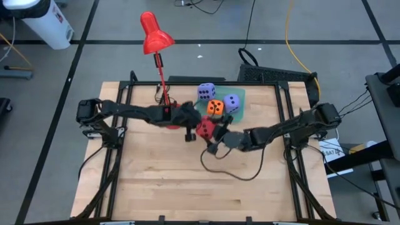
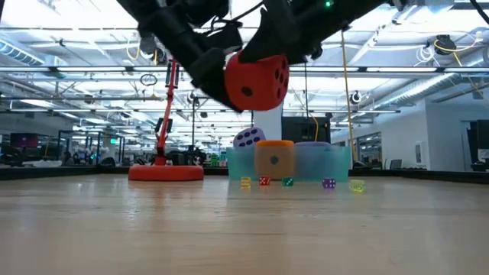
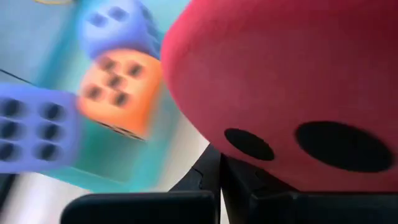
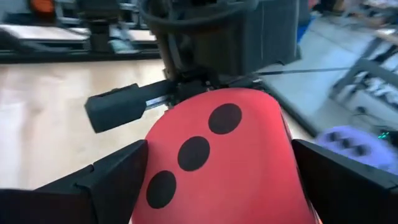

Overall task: Pick & Place Dice
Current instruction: Put the big red dice into the green bin

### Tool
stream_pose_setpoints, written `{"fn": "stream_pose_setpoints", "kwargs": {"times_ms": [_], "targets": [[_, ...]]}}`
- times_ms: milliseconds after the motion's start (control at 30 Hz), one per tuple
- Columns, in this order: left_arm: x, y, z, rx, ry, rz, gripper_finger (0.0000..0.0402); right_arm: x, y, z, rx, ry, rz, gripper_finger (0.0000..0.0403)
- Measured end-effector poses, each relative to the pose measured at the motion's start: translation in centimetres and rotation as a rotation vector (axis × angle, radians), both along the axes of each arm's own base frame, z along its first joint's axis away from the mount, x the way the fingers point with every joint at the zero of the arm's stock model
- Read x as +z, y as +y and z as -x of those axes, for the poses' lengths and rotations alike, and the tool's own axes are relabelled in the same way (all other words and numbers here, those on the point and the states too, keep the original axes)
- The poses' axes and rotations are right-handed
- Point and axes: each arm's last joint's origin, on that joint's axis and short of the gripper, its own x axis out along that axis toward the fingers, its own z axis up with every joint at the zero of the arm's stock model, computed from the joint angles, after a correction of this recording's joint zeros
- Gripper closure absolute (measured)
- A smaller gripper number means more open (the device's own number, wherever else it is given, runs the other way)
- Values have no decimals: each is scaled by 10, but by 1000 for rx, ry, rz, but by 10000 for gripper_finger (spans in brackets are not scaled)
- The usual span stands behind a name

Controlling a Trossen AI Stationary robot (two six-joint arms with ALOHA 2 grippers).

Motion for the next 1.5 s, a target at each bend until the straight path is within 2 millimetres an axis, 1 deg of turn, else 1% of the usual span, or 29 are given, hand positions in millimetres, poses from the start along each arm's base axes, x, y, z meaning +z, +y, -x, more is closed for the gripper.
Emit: {"fn": "stream_pose_setpoints", "kwargs": {"times_ms": [67, 133, 367, 467, 533, 600, 633, 700, 733, 800, 867, 967, 1067, 1133, 1200, 1267, 1333, 1400, 1500], "targets": [[13, 12, -3, 21, -16, -16, 397, 8, -12, 3, -16, 8, 20, 26], [21, 22, -4, 37, -26, -31, 393, 13, -28, 6, -11, 15, 9, 26], [32, 56, 2, 50, 5, -25, 396, 14, -80, 7, 47, 26, -79, 26], [35, 72, 6, 40, -14, -20, 395, 11, -97, 10, 72, 34, -123, 26], [40, 83, 8, 15, -56, 0, 398, 7, -107, 13, 77, 64, -141, 26], [53, 92, 7, -42, -162, 17, 397, 2, -119, 13, 83, 66, -162, 26], [55, 95, 8, -65, -184, 30, 397, 3, -125, 15, 84, 66, -173, 26], [53, 103, 11, -78, -192, 62, 399, 11, -139, 17, 92, 1, -180, 26], [51, 108, 11, -68, -193, 61, 399, 11, -146, 18, 79, -9, -188, 26], [49, 115, 15, -39, -182, 61, 399, 4, -158, 22, 33, 8, -212, 26], [51, 120, 18, -44, -196, 70, 399, -3, -166, 27, -5, 48, -245, 26], [44, 130, 24, -29, -153, 107, 398, 4, -173, 30, -31, 8, -241, 26], [41, 135, 31, -2, -113, 127, 399, 1, -171, 30, -28, 25, -262, 26], [42, 133, 35, -31, -88, 148, 399, -1, -167, 28, -12, 40, -259, 26], [45, 127, 43, -60, -50, 166, 399, 2, -162, 26, 15, 34, -233, 26], [60, 119, 51, -75, -72, 146, 400, 3, -159, 24, 34, 37, -219, 26], [77, 110, 67, -64, -106, 134, 400, 2, -156, 23, 44, 45, -219, 26], [90, 101, 85, -51, -154, 124, 400, 4, -154, 23, 48, 38, -215, 26], [102, 83, 117, -25, -222, 124, 400, 4, -152, 23, 54, 41, -218, 26]]}}
